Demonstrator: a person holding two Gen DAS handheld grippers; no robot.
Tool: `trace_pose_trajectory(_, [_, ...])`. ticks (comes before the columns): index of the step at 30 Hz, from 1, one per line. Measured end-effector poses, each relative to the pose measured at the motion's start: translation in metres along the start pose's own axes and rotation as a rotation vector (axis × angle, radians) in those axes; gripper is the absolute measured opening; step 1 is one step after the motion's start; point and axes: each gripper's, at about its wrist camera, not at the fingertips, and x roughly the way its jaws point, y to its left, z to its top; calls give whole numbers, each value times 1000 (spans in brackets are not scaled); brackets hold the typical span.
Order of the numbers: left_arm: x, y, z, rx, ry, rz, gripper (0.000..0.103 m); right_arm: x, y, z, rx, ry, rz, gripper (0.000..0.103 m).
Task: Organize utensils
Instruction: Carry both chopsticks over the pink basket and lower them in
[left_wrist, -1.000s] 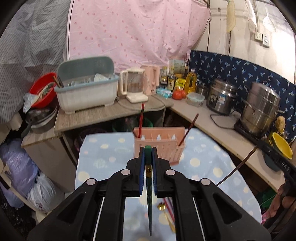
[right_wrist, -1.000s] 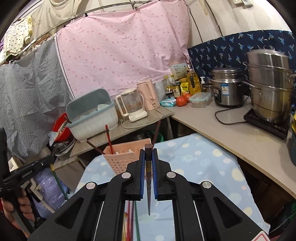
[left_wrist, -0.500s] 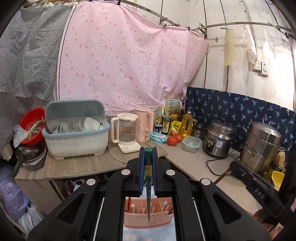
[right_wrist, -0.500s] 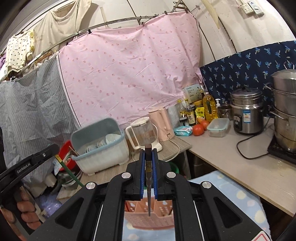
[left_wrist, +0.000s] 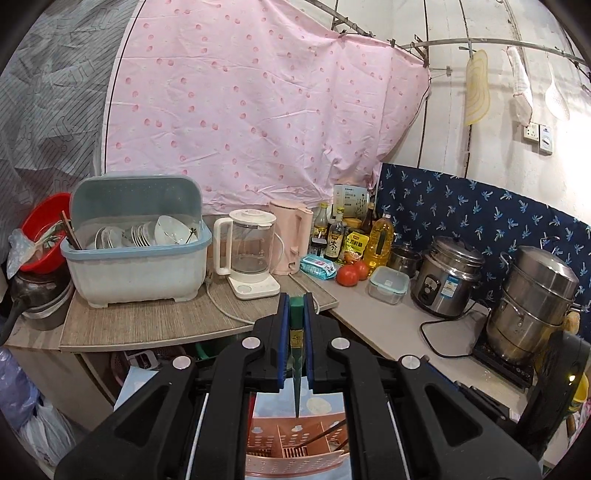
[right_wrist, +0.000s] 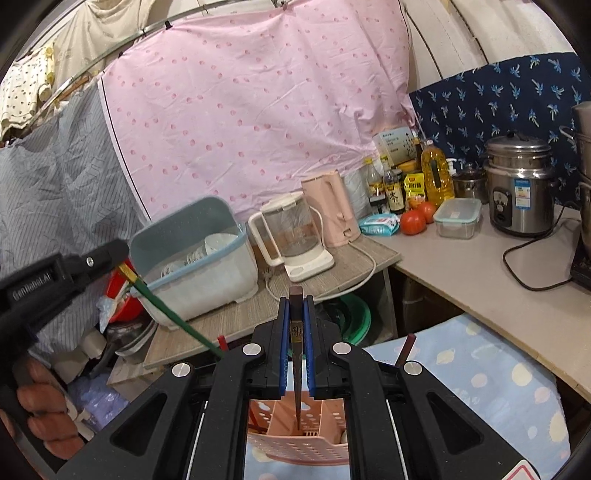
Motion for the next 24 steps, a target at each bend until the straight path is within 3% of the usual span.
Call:
trace_pose_trajectory(7, [11,8,-18,-21,30,6,7,18,-14,-21,11,51,-35,7])
trace_pose_trajectory(15, [-7,5,-10,-15,4,-9,7,17,-16,-24,7,49,-35,7])
trace_pose_trajectory(24, [8,8,-20,-28,41,-4,7,21,-14,-32,2,69,-37,7])
